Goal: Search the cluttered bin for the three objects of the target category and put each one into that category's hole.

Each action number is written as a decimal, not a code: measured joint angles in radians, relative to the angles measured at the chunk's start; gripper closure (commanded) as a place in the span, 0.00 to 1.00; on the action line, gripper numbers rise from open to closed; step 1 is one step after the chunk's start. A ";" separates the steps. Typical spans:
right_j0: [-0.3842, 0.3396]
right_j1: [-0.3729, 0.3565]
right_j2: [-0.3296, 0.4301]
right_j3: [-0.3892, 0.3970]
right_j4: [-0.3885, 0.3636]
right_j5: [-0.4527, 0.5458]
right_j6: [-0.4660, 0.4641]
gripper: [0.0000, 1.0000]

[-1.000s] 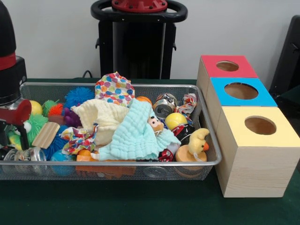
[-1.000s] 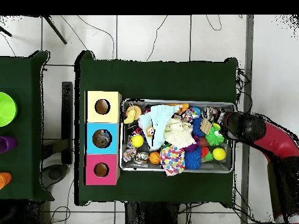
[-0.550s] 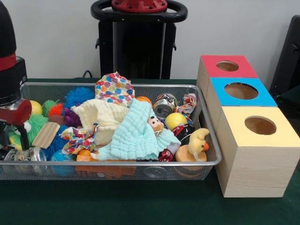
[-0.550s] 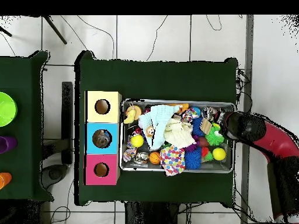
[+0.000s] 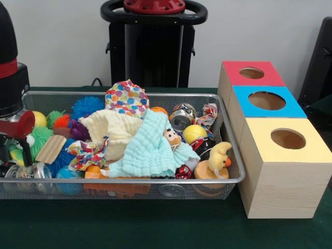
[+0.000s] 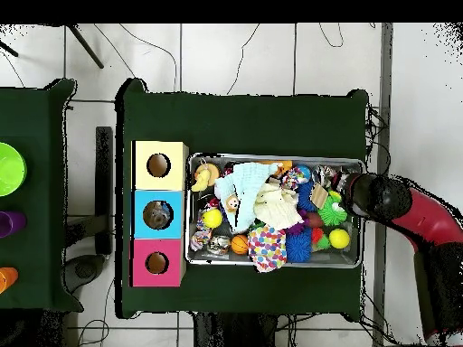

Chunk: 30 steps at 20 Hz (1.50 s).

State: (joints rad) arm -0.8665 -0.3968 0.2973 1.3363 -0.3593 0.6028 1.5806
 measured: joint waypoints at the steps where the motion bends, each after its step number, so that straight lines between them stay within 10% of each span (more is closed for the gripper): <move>1: -0.001 0.000 0.001 0.000 0.000 0.000 0.000 0.00; 30: -0.010 0.001 0.015 0.000 -0.023 0.000 0.000 0.00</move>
State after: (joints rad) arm -0.8762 -0.3961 0.3120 1.3363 -0.3819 0.6028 1.5806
